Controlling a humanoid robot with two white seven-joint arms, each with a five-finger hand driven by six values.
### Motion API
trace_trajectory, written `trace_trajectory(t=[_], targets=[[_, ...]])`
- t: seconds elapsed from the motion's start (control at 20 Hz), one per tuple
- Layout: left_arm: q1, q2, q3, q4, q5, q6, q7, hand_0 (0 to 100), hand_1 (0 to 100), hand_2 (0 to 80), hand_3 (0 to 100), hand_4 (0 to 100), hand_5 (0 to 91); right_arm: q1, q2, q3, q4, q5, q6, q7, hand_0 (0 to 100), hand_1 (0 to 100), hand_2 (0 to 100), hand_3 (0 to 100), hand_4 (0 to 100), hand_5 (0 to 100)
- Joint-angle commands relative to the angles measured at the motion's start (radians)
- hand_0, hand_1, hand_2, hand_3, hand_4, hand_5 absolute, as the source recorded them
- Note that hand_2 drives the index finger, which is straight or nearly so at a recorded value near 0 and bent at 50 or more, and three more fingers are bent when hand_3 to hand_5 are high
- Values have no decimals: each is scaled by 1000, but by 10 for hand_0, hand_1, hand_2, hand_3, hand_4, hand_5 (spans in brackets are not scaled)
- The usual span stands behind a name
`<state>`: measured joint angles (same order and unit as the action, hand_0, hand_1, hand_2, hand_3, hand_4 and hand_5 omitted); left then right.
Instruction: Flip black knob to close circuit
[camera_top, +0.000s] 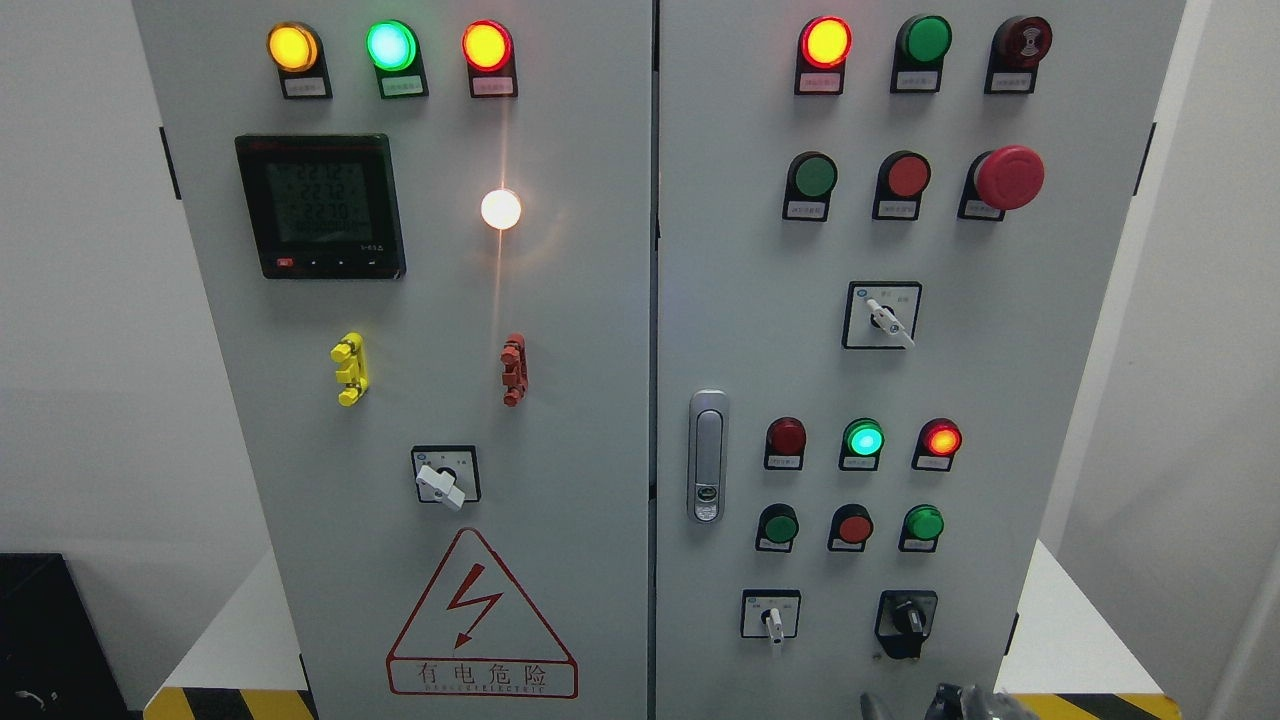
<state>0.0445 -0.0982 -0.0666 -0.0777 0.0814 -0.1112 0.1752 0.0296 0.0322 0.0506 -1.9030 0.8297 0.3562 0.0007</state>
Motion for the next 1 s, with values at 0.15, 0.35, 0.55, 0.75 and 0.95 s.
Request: trace_trajectory(t=[0.15, 0.35, 0.55, 0.75, 0.95], targets=[[0, 0, -1, 1, 0, -1, 0, 120, 556, 0, 0, 0, 0, 156, 52, 12, -156, -444, -87, -83, 0, 91, 525, 759, 709, 633], [0, 0, 1, 1, 0, -1, 0, 120, 556, 0, 0, 0, 0, 208, 83, 15, -157, -595, -215, -116, 0, 83, 333, 476, 485, 478], [0, 0, 1, -1, 0, -1, 0, 120, 556, 0, 0, 0, 0, 219, 81, 11, -157, -695, -266, -117, 0, 41, 195, 313, 299, 294], [0, 0, -1, -1, 0, -1, 1, 120, 556, 0, 0, 0, 0, 233, 81, 5, -157, -760, -318, -100, 0, 0, 36, 127, 86, 63], [0, 0, -1, -1, 0, -1, 1, 120, 556, 0, 0, 0, 0, 260, 80, 3, -157, -791, -353, -79, 0, 0, 0, 28, 0, 0]])
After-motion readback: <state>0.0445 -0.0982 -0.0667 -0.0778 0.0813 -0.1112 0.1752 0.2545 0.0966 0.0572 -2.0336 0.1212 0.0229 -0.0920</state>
